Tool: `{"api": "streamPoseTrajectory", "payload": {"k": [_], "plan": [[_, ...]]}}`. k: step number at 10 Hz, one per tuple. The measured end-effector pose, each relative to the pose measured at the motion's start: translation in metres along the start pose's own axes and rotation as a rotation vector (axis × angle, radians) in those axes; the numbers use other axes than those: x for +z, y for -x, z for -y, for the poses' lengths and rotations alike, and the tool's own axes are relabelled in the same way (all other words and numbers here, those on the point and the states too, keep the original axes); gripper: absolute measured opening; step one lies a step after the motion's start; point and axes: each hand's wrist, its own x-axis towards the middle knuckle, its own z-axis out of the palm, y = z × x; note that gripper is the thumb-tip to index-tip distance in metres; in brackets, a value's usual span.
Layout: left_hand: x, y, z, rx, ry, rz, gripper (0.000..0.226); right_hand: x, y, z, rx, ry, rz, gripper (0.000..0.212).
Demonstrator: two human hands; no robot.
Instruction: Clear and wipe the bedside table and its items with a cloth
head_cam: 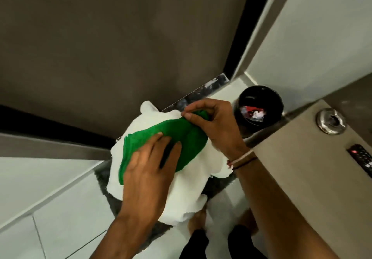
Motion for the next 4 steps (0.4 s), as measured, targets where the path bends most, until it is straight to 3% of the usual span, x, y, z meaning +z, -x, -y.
{"api": "streamPoseTrajectory", "payload": {"k": [1,2,3,4], "plan": [[0.028,0.025,0.038,0.136,-0.204,0.217,0.058,0.027,-0.003,-0.03,-0.04,0.393,0.094,0.007],[0.035,0.03,0.044,0.105,-0.323,0.54,0.08,0.036,0.011,-0.043,-0.079,0.641,0.185,0.013],[0.024,0.012,0.03,0.165,-0.41,0.552,0.063,0.024,0.021,-0.034,-0.103,0.749,0.127,0.032],[-0.005,-0.023,-0.007,0.184,-0.349,0.497,0.061,-0.013,0.029,0.001,-0.168,0.774,-0.144,0.041]]}}
